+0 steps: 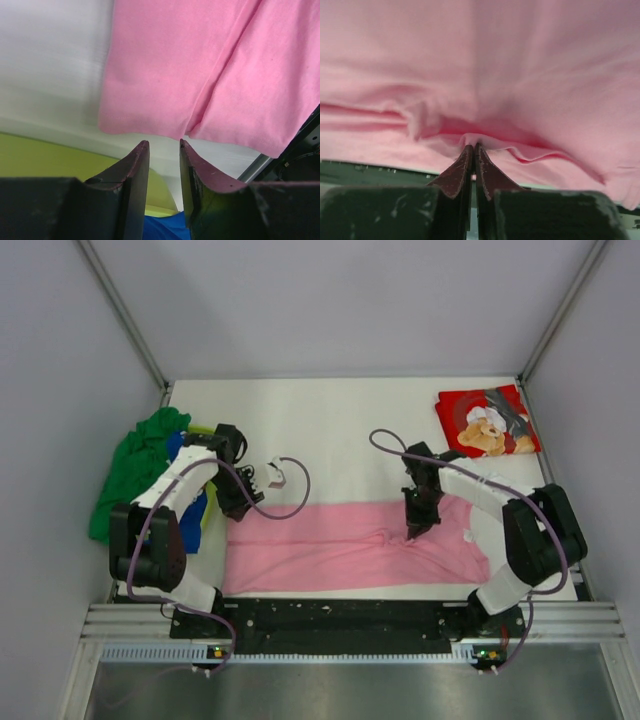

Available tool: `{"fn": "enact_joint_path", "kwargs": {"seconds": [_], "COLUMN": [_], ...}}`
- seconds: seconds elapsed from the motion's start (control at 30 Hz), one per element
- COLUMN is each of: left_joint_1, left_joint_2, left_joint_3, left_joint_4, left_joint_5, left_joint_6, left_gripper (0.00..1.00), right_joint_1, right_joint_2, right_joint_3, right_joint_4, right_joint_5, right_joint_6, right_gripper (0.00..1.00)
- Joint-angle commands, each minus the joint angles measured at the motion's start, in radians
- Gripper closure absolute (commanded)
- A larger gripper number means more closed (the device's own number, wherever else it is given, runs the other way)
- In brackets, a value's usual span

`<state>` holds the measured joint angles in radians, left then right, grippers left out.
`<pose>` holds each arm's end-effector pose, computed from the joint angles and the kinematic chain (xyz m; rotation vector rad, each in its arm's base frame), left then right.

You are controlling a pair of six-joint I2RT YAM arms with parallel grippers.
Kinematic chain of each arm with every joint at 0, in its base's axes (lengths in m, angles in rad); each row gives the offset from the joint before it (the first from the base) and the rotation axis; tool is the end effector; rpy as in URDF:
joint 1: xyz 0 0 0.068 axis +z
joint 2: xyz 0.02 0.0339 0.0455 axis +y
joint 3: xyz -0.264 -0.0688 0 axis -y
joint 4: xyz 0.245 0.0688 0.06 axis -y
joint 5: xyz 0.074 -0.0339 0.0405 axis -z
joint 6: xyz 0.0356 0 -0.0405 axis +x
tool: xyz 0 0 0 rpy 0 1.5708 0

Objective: Fold and stack the t-shirts
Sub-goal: Fold the other side of the tshirt into a rectangle

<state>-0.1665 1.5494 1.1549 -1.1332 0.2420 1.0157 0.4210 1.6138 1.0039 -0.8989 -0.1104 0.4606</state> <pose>0.2631 -0.0529 0.2302 1.6714 2.4763 -0.3045 0.2479 0.1153 0.1769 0.0565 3.1259 0.1976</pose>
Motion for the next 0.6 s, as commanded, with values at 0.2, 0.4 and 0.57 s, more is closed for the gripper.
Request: {"fn": "enact_joint_path", "kwargs": {"seconds": [0.2,0.4,0.57], "left_joint_1": [-0.002,-0.002,-0.002], "left_joint_2": [-0.02,-0.023,-0.022], "left_joint_3": [-0.006,-0.014,-0.014], "left_joint_4": [0.007,0.012,0.015], "left_joint_5": [0.006,-0.003,-0.01], "left_joint_6": [0.011,0.012,0.015], "left_gripper": [0.64,0.64,0.64], "right_joint_1": [0.14,0.188,0.223], "right_joint_2": [-0.108,-0.094,-0.091], "right_joint_3": [-0.096,-0.111,-0.102], "right_joint_4": [-0.043,-0.005,0.0], "right_joint_5": [-0.192,-0.261,-0.287], "right_joint_6": [0.122,0.153,0.155], "right_gripper": [1.0,0.89,0.53]}}
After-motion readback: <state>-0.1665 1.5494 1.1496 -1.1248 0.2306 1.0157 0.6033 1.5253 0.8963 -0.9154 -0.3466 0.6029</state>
